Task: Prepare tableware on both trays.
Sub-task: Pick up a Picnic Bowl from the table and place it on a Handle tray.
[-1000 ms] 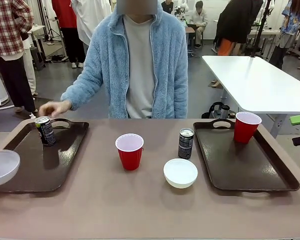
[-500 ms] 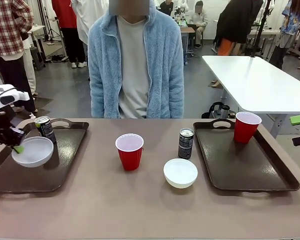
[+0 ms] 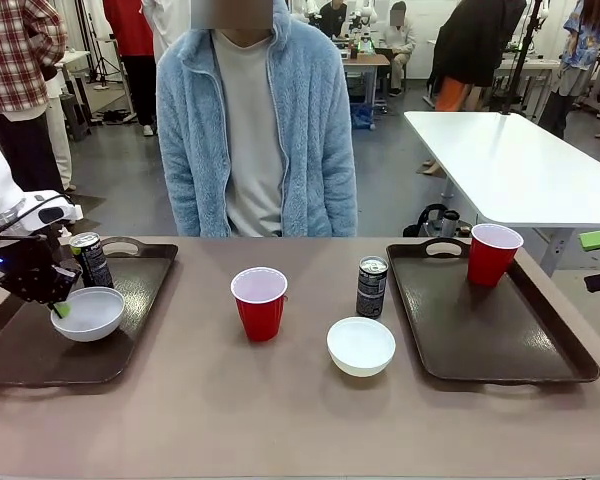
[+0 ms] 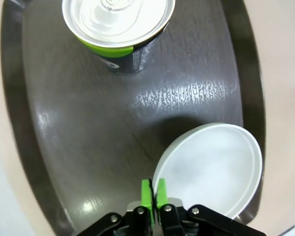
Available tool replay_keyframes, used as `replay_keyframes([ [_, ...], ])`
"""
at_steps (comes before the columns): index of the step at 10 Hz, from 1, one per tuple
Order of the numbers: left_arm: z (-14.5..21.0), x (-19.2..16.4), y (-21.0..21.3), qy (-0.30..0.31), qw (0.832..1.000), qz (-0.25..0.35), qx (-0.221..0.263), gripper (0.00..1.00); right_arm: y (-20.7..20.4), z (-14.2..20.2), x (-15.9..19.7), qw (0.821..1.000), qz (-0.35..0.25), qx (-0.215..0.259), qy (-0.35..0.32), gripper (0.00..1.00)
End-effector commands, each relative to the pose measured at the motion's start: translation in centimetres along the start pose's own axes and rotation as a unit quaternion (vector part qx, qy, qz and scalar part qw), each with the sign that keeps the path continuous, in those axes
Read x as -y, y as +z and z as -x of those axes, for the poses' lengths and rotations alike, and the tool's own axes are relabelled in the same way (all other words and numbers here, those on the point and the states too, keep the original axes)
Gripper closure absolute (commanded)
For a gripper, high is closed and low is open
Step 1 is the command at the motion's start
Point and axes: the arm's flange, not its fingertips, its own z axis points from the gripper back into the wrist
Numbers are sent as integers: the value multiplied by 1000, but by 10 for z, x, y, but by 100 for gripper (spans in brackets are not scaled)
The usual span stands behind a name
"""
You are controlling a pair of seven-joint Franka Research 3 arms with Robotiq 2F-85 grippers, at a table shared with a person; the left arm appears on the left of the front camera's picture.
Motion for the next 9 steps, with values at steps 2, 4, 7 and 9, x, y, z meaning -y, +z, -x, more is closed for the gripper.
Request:
replay_keyframes([
  [2,-5,2,2,12,1000,5,-9,46,-1,-3,0,1000,-14,7,8,0],
  [4,-1,2,4,6,1000,7,-13,0,-1,-3,0,1000,-14,7,8,0],
  [7,7,16,34,-17,1000,9,-5,12,-1,-3,0,1000,-14,7,8,0],
  [9,7,32,58,-37,999,10,-12,0,-1,-3,0,1000,-14,7,8,0],
])
